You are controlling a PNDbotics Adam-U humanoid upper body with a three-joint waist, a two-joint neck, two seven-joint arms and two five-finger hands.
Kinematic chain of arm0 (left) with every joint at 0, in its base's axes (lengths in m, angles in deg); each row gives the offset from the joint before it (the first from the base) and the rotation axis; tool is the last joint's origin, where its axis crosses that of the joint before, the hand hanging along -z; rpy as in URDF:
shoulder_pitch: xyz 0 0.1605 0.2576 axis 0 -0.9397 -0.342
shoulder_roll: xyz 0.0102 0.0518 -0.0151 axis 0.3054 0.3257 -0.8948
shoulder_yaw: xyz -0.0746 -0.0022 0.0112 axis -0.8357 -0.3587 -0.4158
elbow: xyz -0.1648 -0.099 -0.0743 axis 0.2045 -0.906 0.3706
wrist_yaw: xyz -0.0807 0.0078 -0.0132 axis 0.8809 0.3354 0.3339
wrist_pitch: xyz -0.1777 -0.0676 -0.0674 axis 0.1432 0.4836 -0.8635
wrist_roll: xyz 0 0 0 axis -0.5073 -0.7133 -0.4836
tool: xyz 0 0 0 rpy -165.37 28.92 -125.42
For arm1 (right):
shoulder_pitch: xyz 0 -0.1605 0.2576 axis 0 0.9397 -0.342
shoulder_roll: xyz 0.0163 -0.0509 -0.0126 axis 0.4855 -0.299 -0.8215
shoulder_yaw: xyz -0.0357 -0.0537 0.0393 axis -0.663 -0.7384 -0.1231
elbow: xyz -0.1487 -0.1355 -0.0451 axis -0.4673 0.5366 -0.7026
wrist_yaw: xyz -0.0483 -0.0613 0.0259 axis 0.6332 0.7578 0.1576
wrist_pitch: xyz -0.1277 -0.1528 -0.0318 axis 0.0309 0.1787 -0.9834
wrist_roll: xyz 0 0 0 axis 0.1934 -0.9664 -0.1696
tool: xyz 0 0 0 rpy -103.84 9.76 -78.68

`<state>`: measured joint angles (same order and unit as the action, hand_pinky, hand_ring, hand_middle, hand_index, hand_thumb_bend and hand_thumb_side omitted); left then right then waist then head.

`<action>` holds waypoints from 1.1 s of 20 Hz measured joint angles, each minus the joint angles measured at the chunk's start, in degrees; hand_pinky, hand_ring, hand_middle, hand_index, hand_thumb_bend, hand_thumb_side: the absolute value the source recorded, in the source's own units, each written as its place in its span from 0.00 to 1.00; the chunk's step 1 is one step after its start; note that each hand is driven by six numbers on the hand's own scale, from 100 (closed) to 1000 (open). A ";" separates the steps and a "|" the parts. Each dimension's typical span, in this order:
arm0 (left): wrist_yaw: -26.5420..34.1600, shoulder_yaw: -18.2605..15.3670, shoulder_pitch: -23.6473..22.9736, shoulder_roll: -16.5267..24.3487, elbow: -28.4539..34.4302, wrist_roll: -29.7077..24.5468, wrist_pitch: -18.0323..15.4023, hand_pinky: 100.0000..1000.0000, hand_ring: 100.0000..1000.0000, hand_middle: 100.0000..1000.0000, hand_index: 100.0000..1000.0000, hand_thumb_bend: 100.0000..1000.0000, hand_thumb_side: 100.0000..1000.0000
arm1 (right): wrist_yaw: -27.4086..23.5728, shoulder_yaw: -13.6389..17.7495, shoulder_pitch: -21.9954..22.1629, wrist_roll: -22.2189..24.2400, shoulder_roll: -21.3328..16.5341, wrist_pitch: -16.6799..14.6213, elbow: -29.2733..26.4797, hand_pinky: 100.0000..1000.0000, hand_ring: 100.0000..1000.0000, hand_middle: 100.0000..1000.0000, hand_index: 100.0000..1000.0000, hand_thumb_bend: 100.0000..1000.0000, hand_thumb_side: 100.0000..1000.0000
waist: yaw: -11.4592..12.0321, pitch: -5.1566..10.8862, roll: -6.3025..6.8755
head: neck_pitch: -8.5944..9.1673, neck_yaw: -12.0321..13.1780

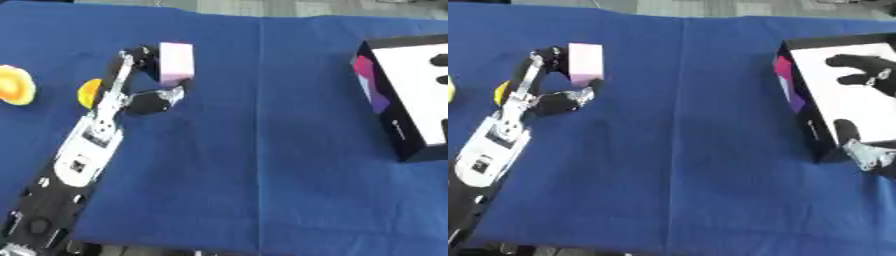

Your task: Pick up the objects with one hand, pass them to the other hand, and then place them into the box on the other side of the table.

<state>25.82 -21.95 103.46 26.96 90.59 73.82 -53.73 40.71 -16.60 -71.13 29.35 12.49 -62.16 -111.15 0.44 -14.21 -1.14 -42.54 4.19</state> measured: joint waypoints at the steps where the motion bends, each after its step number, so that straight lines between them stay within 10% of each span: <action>1: -0.33 0.09 0.02 -0.24 -0.18 0.18 -0.23 0.73 0.42 0.33 0.43 0.00 0.19 | 0.40 -0.45 -0.33 0.27 0.00 0.15 0.00 0.85 1.00 0.90 0.99 0.00 0.10 | 0.02 0.00 -0.04 | -0.12 -0.02; 22: -5.48 2.29 1.92 -4.96 -3.80 1.07 -3.63 0.73 0.42 0.33 0.42 0.00 0.20 | 4.29 -7.72 -11.41 2.53 -1.91 3.57 0.00 0.85 1.00 0.89 0.97 0.00 0.11 | 2.79 0.00 -2.62 | -1.18 -2.12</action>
<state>20.34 -19.66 105.38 22.00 86.79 74.89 -57.35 45.00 -24.32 -82.54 31.89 10.58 -58.59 -111.15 3.23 -14.21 -3.75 -43.72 2.08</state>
